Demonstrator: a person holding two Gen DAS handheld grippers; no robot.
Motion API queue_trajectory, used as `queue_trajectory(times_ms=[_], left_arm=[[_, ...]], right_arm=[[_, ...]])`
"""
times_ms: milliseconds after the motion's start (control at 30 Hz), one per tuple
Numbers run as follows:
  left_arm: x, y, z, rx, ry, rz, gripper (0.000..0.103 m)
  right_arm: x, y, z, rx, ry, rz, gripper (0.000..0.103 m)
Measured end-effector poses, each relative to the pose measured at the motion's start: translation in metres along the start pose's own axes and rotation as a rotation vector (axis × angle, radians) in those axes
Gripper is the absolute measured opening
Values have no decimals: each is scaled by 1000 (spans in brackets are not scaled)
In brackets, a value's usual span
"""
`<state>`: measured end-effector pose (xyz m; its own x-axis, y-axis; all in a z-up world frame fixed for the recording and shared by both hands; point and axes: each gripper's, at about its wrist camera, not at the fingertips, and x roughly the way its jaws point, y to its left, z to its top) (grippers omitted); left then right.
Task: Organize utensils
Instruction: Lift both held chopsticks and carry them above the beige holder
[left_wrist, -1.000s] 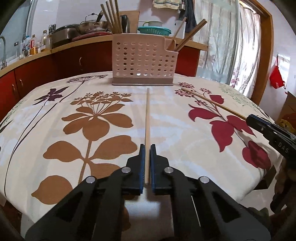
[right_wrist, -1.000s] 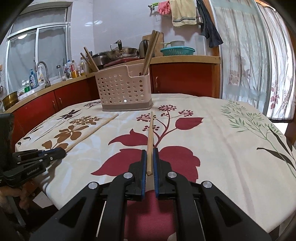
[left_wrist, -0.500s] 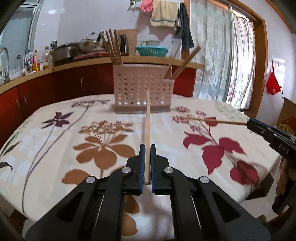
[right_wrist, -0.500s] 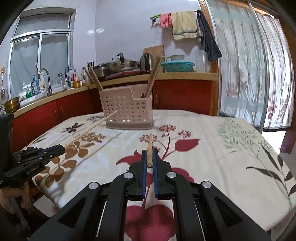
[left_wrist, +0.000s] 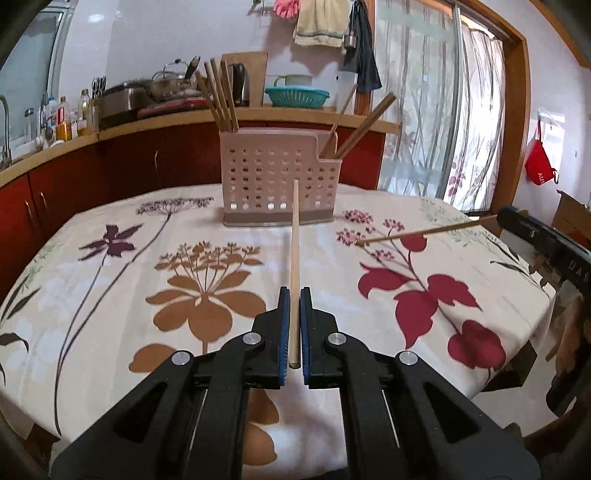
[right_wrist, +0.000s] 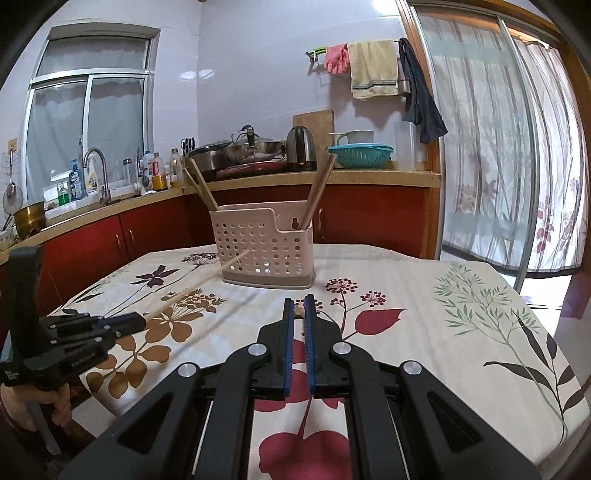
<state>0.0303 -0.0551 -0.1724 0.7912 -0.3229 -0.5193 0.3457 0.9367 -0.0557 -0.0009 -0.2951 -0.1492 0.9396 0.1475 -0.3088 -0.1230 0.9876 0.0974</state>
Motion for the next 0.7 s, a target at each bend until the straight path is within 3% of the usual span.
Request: queue_trajectory(times_ms=[367, 700], left_arm=[[2, 7, -10, -23, 12, 9, 6], [-16, 10, 13, -23, -68, 19, 6]], right_arm=[[0, 0, -4, 2, 1, 6, 6], [-5, 1, 5, 15, -20, 11, 6]])
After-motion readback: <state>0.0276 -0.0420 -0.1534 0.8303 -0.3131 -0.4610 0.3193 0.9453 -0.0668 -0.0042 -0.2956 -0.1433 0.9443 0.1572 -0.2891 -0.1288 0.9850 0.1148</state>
